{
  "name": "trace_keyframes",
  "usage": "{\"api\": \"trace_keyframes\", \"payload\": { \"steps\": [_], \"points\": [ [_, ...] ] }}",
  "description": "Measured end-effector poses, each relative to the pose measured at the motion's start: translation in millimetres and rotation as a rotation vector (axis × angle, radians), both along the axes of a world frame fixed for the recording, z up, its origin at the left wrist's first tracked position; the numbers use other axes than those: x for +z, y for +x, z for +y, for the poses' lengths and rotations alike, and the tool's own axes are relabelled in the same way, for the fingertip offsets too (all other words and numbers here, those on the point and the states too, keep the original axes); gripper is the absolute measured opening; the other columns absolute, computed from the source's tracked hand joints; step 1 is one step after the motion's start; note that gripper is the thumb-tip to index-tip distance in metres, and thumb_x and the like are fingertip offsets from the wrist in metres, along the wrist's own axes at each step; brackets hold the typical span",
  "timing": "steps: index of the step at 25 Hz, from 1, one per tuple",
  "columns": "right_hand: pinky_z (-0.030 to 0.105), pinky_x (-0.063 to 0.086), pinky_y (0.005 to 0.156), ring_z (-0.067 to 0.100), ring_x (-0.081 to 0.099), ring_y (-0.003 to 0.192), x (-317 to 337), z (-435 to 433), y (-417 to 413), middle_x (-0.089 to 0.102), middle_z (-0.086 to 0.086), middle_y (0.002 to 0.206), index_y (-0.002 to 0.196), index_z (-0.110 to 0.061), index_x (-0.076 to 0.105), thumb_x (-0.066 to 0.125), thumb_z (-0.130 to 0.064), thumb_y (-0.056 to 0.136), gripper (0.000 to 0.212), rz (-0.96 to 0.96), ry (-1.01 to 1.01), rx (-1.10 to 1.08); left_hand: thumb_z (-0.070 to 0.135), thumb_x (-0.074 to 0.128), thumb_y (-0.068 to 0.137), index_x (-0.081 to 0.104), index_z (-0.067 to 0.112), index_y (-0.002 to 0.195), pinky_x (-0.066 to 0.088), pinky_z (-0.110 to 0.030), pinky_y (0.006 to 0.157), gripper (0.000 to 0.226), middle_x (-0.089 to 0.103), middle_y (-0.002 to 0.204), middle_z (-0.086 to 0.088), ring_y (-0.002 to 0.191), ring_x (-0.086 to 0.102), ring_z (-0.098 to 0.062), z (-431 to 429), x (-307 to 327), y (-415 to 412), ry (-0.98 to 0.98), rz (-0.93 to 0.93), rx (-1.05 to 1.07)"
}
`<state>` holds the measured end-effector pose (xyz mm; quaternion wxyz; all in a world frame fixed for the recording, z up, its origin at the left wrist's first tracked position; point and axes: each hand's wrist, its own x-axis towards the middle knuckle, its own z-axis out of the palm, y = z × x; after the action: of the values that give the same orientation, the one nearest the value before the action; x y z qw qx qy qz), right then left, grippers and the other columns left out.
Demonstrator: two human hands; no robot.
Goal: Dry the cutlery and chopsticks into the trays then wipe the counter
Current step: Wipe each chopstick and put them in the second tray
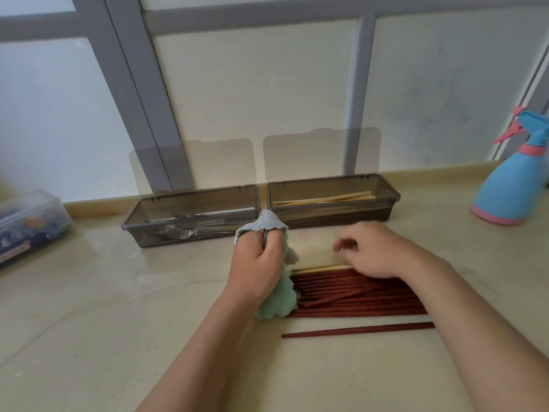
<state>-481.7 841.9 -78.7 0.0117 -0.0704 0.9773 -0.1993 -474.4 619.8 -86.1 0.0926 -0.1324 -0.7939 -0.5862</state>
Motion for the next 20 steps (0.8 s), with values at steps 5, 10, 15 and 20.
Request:
{"api": "trace_keyframes", "payload": {
  "steps": [5, 10, 15, 20],
  "points": [
    [0.019, 0.043, 0.072, 0.002, 0.058, 0.086, 2, -4, 4, 0.063, -0.017, 0.094, 0.089, -0.033, 0.070, 0.063, -0.027, 0.094, 0.010, -0.076, 0.020, 0.063, 0.016, 0.041, 0.101, 0.069, 0.023, 0.053, 0.060, -0.042, 0.069, 0.056, 0.075, 0.067, -0.001, 0.069, 0.073, -0.019, -3, -1, -6, -0.008, -0.006, 0.043],
    [0.021, 0.042, 0.069, 0.004, 0.056, 0.088, 2, -8, 6, 0.059, -0.015, 0.097, 0.092, -0.031, 0.062, 0.059, -0.025, 0.098, 0.009, -0.105, 0.050, 0.070, 0.014, 0.041, 0.101, 0.067, 0.015, 0.055, 0.060, -0.042, 0.065, 0.052, 0.074, 0.066, -0.003, 0.067, 0.072, -0.022, -3, -2, -7, -0.004, -0.022, 0.065],
    [0.042, 0.055, 0.073, 0.017, 0.063, 0.079, 10, -13, 13, 0.064, -0.003, 0.087, 0.097, -0.029, 0.052, 0.042, -0.024, 0.106, 0.014, 0.138, -0.158, 0.058, 0.009, 0.043, 0.099, 0.032, 0.019, 0.050, 0.027, -0.034, 0.046, 0.051, 0.035, 0.045, 0.004, 0.045, 0.033, -0.017, -2, -2, -7, -0.001, 0.016, 0.083],
    [0.047, 0.053, 0.068, 0.017, 0.058, 0.072, 13, -22, 14, 0.060, -0.005, 0.079, 0.098, -0.027, 0.053, 0.043, -0.024, 0.105, 0.013, 0.328, -0.207, 0.078, 0.018, 0.039, 0.103, 0.067, 0.002, 0.063, 0.054, -0.036, 0.061, 0.050, 0.070, 0.065, -0.005, 0.063, 0.065, -0.025, -3, -2, -10, 0.068, -0.047, 0.077]
  ]
}}
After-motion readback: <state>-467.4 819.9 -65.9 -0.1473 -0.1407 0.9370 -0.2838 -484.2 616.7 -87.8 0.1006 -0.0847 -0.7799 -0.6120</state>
